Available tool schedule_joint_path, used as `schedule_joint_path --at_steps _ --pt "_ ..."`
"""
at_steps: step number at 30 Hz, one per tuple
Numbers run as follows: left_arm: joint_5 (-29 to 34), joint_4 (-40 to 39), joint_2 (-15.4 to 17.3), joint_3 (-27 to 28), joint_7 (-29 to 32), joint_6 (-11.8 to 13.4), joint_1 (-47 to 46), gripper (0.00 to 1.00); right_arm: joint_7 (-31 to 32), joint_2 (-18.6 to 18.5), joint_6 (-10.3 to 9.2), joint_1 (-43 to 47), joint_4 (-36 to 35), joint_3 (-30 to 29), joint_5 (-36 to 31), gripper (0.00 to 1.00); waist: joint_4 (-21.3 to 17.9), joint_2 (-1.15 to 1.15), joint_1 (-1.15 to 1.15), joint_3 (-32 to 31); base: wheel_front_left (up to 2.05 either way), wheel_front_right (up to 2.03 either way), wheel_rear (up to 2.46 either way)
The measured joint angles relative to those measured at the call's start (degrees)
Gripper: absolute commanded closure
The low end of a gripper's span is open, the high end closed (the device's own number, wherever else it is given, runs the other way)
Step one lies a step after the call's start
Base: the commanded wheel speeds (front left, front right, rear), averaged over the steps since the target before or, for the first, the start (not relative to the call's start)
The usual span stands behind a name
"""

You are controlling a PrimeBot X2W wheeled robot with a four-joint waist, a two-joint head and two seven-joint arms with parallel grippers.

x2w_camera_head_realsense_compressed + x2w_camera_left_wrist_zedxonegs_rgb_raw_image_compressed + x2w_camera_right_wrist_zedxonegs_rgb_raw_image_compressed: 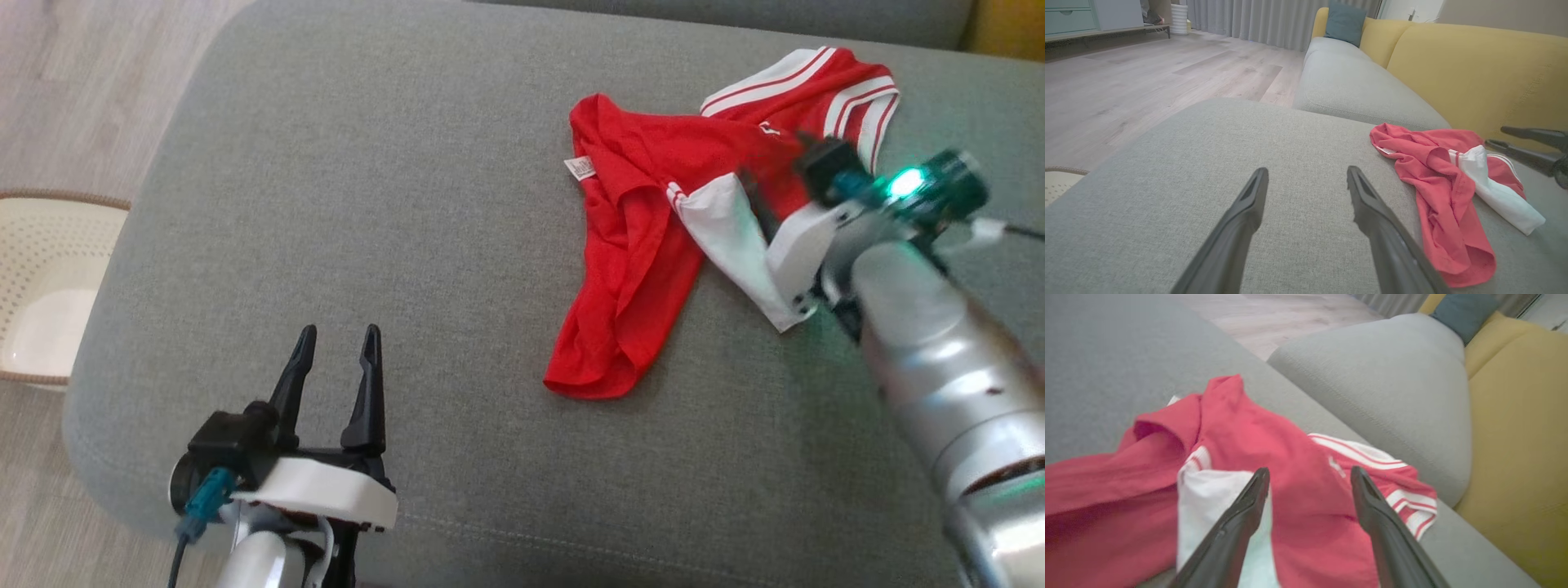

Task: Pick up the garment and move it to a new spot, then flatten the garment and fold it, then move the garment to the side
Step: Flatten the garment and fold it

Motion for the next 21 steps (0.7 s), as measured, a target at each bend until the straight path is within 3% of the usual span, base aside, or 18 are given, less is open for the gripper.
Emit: schedule_joint_path --at_steps 5,13,15,18,21 --pt "0.01 -0.01 0.00 -0.12 0.00 -0.10 -0.03 0.00 -0.04 0.88 0.00 2.24 0.23 7.28 6.69 0.00 0.86 0.00 0.00 1.47 0.00 0.00 0.00" --pt "0.44 0.09 0.00 -0.04 0.00 -0.18 -0.21 0.00 -0.05 -1.11 0.00 1.83 0.11 16.06 14.88 0.00 3.85 0.00 0.00 3.05 0.00 0.00 0.00" --pt "0.43 0.09 0.00 0.04 0.00 -0.15 -0.20 0.00 -0.01 -1.54 0.00 1.79 -0.34 18.46 16.41 0.16 4.14 0.00 0.00 2.97 0.00 0.00 0.00" --pt "0.40 0.07 0.00 0.46 0.00 0.04 -0.17 0.00 -0.01 -2.71 0.00 1.65 -2.31 22.74 18.98 0.24 3.67 0.00 0.00 2.51 0.00 0.00 0.00" --pt "0.40 -0.12 0.00 0.60 0.00 0.07 -0.16 0.00 0.10 -3.08 0.00 1.67 -3.68 26.08 21.48 0.51 2.71 0.00 0.00 2.42 0.00 0.00 0.00"
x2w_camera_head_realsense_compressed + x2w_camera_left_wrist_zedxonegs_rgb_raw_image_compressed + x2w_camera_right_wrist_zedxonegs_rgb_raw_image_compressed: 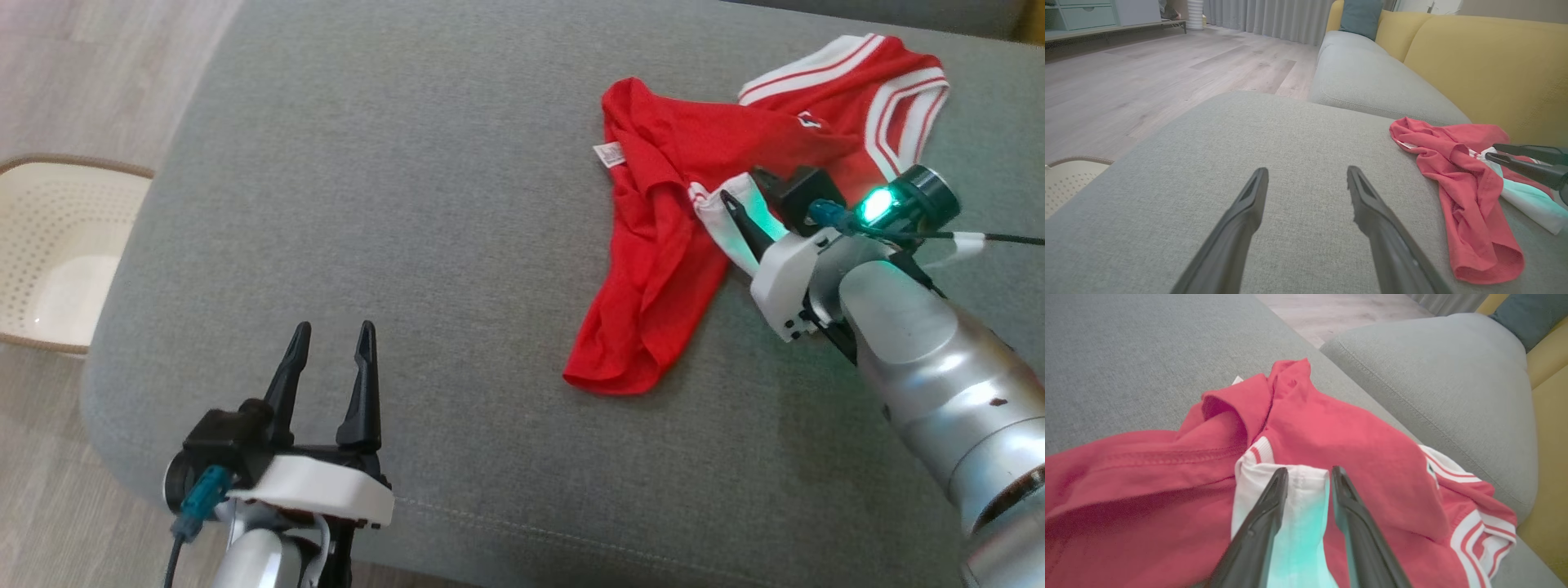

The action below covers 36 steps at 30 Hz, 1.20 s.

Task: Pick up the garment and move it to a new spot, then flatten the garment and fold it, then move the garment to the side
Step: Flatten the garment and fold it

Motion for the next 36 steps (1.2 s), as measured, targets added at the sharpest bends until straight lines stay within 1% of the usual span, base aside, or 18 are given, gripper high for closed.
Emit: schedule_joint_path --at_steps 7,8,9,12,15,16,17,18,20,26,32,36 --pt "0.00 -0.09 0.00 -0.14 0.00 -0.05 -0.16 0.00 3.04 -1.19 0.00 -0.01 -3.20 6.27 6.89 0.59 -1.42 0.00 0.00 1.14 0.00 0.00 0.00" --pt "0.00 -0.07 0.00 -0.16 0.00 -0.07 -0.25 0.00 3.41 -1.43 0.00 -0.02 -3.55 7.10 7.82 0.62 -1.45 0.00 0.00 1.34 0.00 0.00 0.00" --pt "0.00 -0.03 0.00 -0.23 0.00 -0.07 -0.37 0.00 3.45 -1.56 0.00 -0.02 -3.75 7.80 8.65 0.62 -1.42 0.00 0.00 1.49 0.00 0.00 0.00" --pt "0.00 0.03 0.00 -0.33 0.00 -0.10 -0.79 0.00 4.03 -2.01 0.00 -0.06 -4.31 9.80 10.98 0.66 -1.10 0.00 0.00 1.74 0.00 0.00 0.00" --pt "0.00 0.36 -0.01 -0.30 0.00 -0.16 -1.23 0.00 4.68 -2.63 0.00 -0.50 -4.48 11.45 13.04 0.72 -0.72 0.00 0.00 1.79 0.00 0.00 0.00" --pt "0.00 0.36 0.00 -0.26 0.00 -0.16 -1.32 0.00 4.81 -2.80 0.00 -0.79 -4.48 11.90 13.66 0.76 -0.63 0.00 0.00 1.77 0.00 0.00 0.00" --pt "0.00 0.37 0.00 -0.26 0.00 -0.16 -1.32 0.00 5.00 -2.93 0.00 -1.07 -4.48 12.35 14.30 0.93 -0.55 0.00 0.00 1.74 0.00 0.00 0.00" --pt "0.00 0.42 0.00 -0.23 0.00 -0.16 -1.31 0.00 5.00 -2.97 0.00 -1.25 -4.52 12.79 14.93 1.00 -0.53 0.00 0.00 1.71 0.00 0.00 0.00" --pt "0.00 0.44 0.00 -0.09 0.00 -0.15 -1.31 0.00 4.90 -2.97 0.00 -1.26 -4.88 13.60 15.95 1.00 -0.63 0.00 0.00 1.61 0.00 0.00 0.00" --pt "0.00 0.31 -0.01 0.96 0.00 0.00 -1.15 0.00 1.45 -3.66 0.00 -2.53 -6.76 14.56 17.19 1.00 -2.25 0.00 0.00 0.55 0.00 0.00 0.00" --pt "0.00 -0.26 -0.01 1.14 0.00 0.15 -0.26 0.00 -0.12 -6.62 0.00 -3.89 -9.73 13.97 16.39 1.00 -5.40 0.00 0.00 -1.12 0.00 0.00 0.00" --pt "0.00 -0.57 0.00 1.63 0.00 0.45 1.11 0.00 -0.20 -8.62 0.00 -3.82 -14.11 12.33 13.91 1.00 -8.07 0.00 0.00 -2.16 0.00 0.00 0.00"
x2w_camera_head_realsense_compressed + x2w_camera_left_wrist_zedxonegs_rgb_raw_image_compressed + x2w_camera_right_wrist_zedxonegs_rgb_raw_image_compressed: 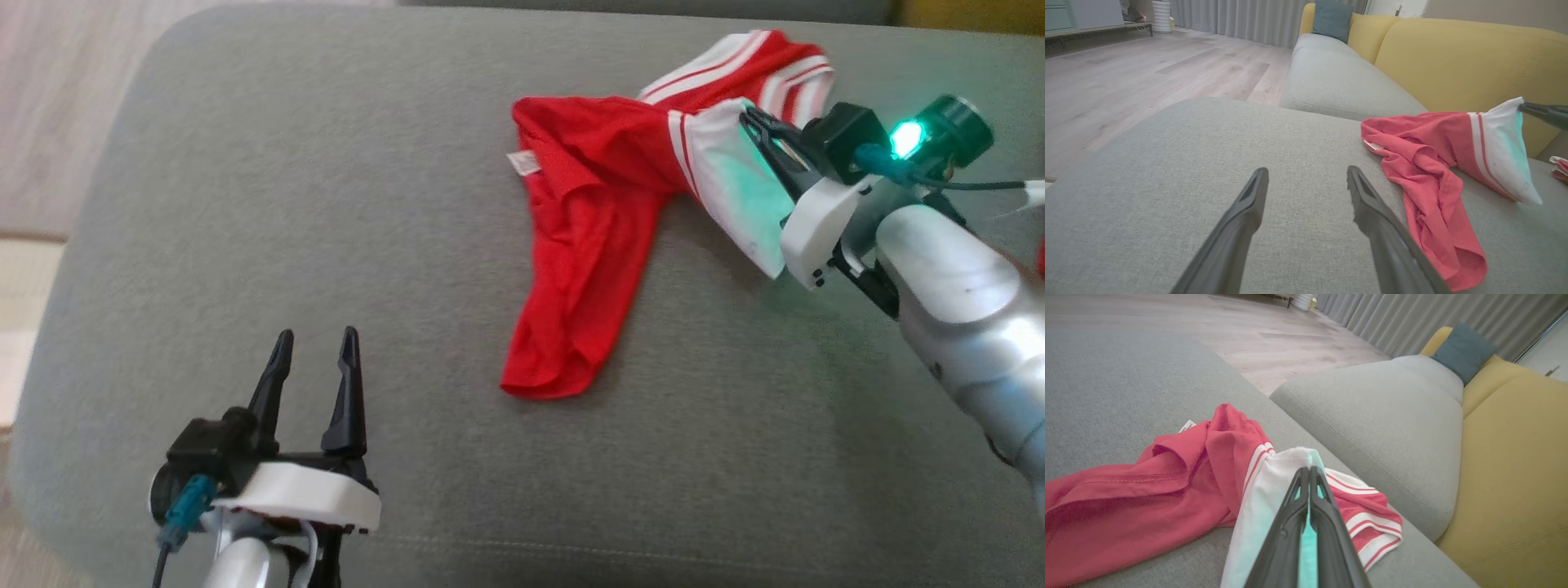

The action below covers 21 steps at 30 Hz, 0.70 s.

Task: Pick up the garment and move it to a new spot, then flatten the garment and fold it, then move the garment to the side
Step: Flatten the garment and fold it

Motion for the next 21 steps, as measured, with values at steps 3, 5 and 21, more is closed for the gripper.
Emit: schedule_joint_path --at_steps 3,5,21 --pt "0.00 -0.16 -0.01 0.42 0.00 0.05 0.28 0.00 -0.01 -1.36 0.00 0.66 -3.35 -1.07 -1.35 1.00 -1.44 0.00 0.00 -0.43 0.00 0.00 0.00" --pt "0.00 -0.34 0.00 0.79 0.00 0.07 0.27 0.00 -0.02 -2.81 0.00 2.45 -6.88 -1.02 -2.29 1.00 -2.82 0.00 0.00 -0.82 0.00 0.00 0.00" --pt "0.01 -1.32 0.00 2.87 0.00 -0.09 1.18 0.00 14.36 -7.66 0.00 37.26 -36.28 -18.76 -12.82 1.00 -10.53 0.00 0.00 -0.38 0.00 0.00 0.00"
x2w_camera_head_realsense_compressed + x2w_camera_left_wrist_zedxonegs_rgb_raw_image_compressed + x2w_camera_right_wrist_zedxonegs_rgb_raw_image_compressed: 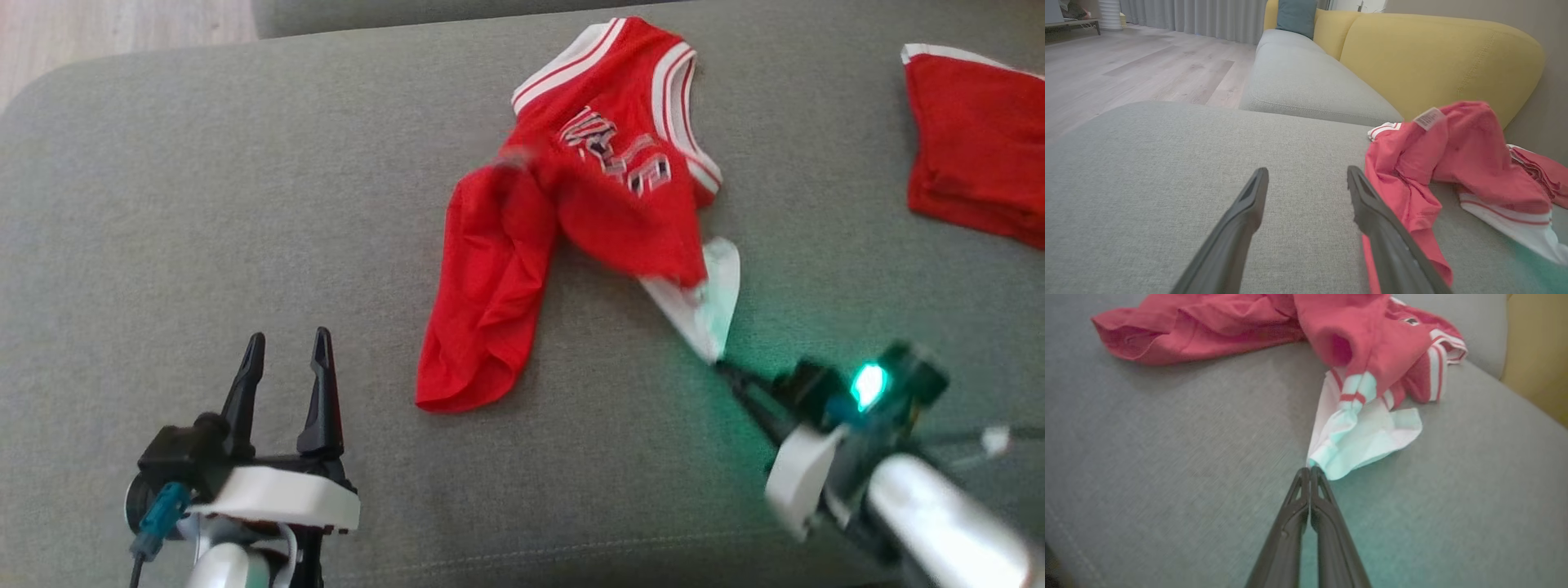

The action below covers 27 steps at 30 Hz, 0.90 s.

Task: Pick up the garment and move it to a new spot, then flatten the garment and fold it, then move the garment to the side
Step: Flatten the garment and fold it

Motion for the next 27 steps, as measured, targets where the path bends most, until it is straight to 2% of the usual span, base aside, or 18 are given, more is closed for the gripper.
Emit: schedule_joint_path --at_steps 5,10,11,12,13,14,19,22,27 --pt "0.14 0.20 0.00 0.05 0.00 -0.16 0.00 0.00 2.61 3.97 0.00 8.32 -3.46 -6.46 -5.55 1.00 -0.99 0.00 0.00 -0.33 0.00 0.00 0.00" --pt "0.19 0.46 0.00 0.07 0.00 -0.45 0.06 0.00 3.48 5.55 0.00 12.30 -6.08 -13.28 -9.60 1.00 -1.70 0.00 0.00 -1.37 0.00 0.00 0.00" --pt "0.19 0.52 0.00 0.05 0.00 -0.45 0.07 0.00 3.48 5.98 0.00 13.15 -6.75 -14.18 -9.96 0.80 -1.81 0.00 0.00 -1.61 0.00 0.00 0.00" --pt "0.18 0.63 0.00 0.03 0.00 -0.45 0.08 0.00 3.49 6.37 0.00 14.04 -7.46 -14.91 -9.94 0.49 -1.90 0.00 0.00 -1.87 0.00 0.00 0.00" --pt "0.18 0.71 0.00 0.01 0.00 -0.45 0.13 0.00 3.54 6.66 0.00 14.96 -8.22 -15.47 -9.94 0.03 -1.95 0.00 0.00 -2.17 0.00 0.00 0.00" --pt "0.18 0.74 0.00 -0.02 0.00 -0.45 0.17 0.00 3.94 6.83 0.00 15.85 -9.12 -16.00 -9.93 0.00 -1.97 0.00 0.00 -2.46 0.00 0.00 0.00" --pt "0.14 0.81 0.00 -0.33 0.00 -0.42 1.20 0.00 6.15 6.79 0.00 19.14 -14.81 -19.54 -9.20 0.00 -1.70 0.00 0.00 -4.09 0.00 0.00 0.00" --pt "-0.02 0.83 0.01 -0.47 0.00 -0.35 2.45 0.00 6.95 6.82 0.00 19.86 -17.79 -23.83 -9.34 0.00 -1.33 0.00 0.00 -4.94 0.00 0.00 0.00" --pt "-0.02 0.88 0.00 -1.21 0.00 -0.32 2.57 0.00 7.46 8.28 0.00 19.54 -17.90 -28.93 -10.90 0.00 -0.17 0.00 0.00 -5.55 0.00 0.00 0.00"
